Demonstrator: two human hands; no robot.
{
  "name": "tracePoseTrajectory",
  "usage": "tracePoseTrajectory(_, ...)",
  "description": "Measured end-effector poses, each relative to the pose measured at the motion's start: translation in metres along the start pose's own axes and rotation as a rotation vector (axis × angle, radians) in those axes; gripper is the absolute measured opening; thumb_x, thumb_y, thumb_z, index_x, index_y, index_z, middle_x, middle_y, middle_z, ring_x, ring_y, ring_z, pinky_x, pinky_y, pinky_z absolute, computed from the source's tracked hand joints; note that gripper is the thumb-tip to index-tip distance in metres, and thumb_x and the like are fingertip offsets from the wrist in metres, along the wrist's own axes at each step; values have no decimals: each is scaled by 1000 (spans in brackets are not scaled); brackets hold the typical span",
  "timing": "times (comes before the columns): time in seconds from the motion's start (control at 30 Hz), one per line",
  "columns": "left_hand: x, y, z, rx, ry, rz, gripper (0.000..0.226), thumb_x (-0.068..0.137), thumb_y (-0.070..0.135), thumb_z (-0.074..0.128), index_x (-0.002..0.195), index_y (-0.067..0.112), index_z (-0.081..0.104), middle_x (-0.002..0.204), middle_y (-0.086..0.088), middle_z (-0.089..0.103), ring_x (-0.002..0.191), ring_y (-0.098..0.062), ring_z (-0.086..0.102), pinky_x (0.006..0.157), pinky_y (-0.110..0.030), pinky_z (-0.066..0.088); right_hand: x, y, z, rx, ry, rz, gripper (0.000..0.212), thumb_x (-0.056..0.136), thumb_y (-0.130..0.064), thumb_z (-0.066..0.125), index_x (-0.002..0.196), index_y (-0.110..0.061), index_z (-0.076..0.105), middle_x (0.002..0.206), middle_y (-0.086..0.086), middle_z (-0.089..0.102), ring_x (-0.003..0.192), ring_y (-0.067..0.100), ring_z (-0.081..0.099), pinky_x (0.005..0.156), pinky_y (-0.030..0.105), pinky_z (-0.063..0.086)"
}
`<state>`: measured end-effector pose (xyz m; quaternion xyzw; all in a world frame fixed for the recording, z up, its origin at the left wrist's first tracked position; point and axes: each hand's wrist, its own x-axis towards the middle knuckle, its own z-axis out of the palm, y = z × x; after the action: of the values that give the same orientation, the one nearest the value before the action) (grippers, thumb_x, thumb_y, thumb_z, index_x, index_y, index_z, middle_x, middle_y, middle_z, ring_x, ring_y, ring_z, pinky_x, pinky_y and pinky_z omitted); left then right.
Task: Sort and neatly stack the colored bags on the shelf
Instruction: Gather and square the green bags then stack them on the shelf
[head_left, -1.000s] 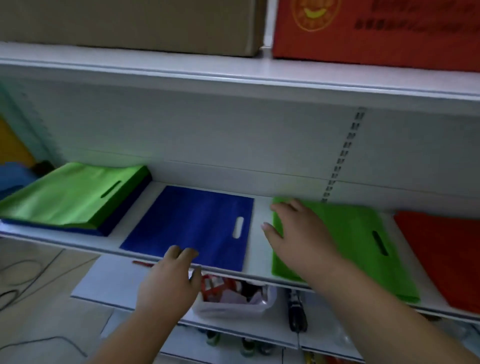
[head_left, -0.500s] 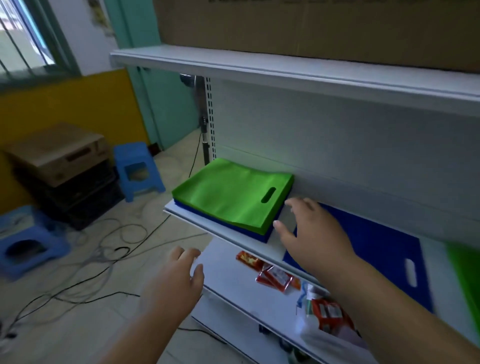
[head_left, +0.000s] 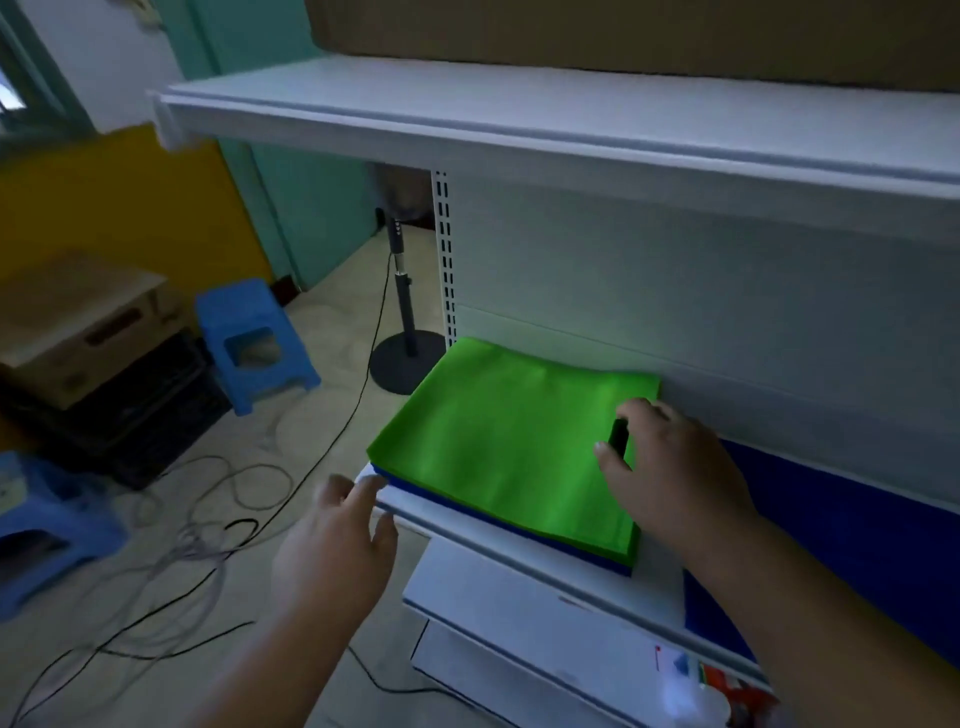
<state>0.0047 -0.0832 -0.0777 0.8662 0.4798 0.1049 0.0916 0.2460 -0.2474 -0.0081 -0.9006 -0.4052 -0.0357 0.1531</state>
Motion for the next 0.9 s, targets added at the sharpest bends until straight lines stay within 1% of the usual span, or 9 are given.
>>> tracePoseTrajectory(0.1, 35, -14, 3, 7, -52, 56, 44, 94, 46, 49, 137, 36, 42, 137, -1, 39, 68, -12, 49, 50, -24, 36, -10, -4, 11, -86, -23, 122, 41, 91, -46, 54, 118, -15, 54, 105, 10, 66, 98, 31, 56, 78, 35, 47)
tracePoseTrajectory(0.17, 55, -23, 4, -16, -88, 130, 39, 94, 46, 49, 132, 36, 47, 138, -1, 41, 70, -14, 53, 52, -24, 39, -21, -11, 19, -176, -53, 195, 44, 94, -49, 49, 123, -16, 52, 105, 8, 68, 103, 30, 54, 81, 34, 43)
tracePoseTrajectory(0.23, 71, -27, 2, -44, -110, 216, 31, 94, 45, 49, 123, 34, 53, 129, 4, 49, 70, -16, 56, 50, -24, 38, -30, -20, 28, -258, -71, 240, 42, 93, -49, 49, 118, -16, 56, 93, 7, 69, 96, 29, 54, 73, 34, 42)
tracePoseTrajectory(0.33, 87, -34, 2, -81, -124, 295, 26, 96, 40, 49, 118, 31, 60, 118, 10, 55, 67, -16, 55, 48, -23, 36, -36, -29, 45, -332, -25, 219, 34, 86, -42, 62, 101, -11, 66, 69, 8, 67, 75, 32, 54, 57, 33, 37)
tracePoseTrajectory(0.4, 93, -38, 1, -105, -123, 314, 25, 96, 38, 50, 115, 30, 63, 113, 10, 58, 64, -16, 54, 49, -23, 37, -38, -31, 51, -299, -3, 239, 33, 88, -39, 63, 101, -10, 67, 69, 11, 66, 75, 33, 55, 58, 33, 35)
tracePoseTrajectory(0.57, 100, -45, 0, -165, -103, 338, 18, 95, 33, 54, 103, 26, 69, 103, 10, 61, 60, -16, 57, 52, -25, 45, -44, -31, 49, -214, 178, 280, 30, 90, -35, 62, 97, -7, 67, 62, 13, 60, 72, 33, 53, 56, 32, 39)
tracePoseTrajectory(0.7, 101, -45, -5, -150, -93, 343, 17, 94, 32, 56, 98, 26, 71, 104, 9, 64, 61, -16, 57, 50, -22, 40, -48, -31, 55, -359, 111, 248, 42, 91, -45, 41, 87, -11, 65, 59, 7, 60, 70, 29, 50, 54, 31, 32)
tracePoseTrajectory(0.77, 101, -47, -9, -130, -100, 340, 17, 93, 33, 57, 95, 27, 72, 101, 9, 64, 60, -16, 56, 48, -20, 35, -51, -37, 59, -442, 91, 209, 47, 88, -47, 34, 82, -12, 64, 58, 6, 61, 69, 29, 51, 55, 32, 33)
tracePoseTrajectory(0.9, 99, -55, -16, -178, -102, 302, 12, 89, 31, 61, 77, 28, 61, 80, 8, 60, 53, -13, 52, 48, -23, 41, -62, -50, 64, -448, 38, 194, 49, 93, -47, 30, 92, -14, 66, 70, 3, 68, 75, 28, 52, 60, 34, 38)
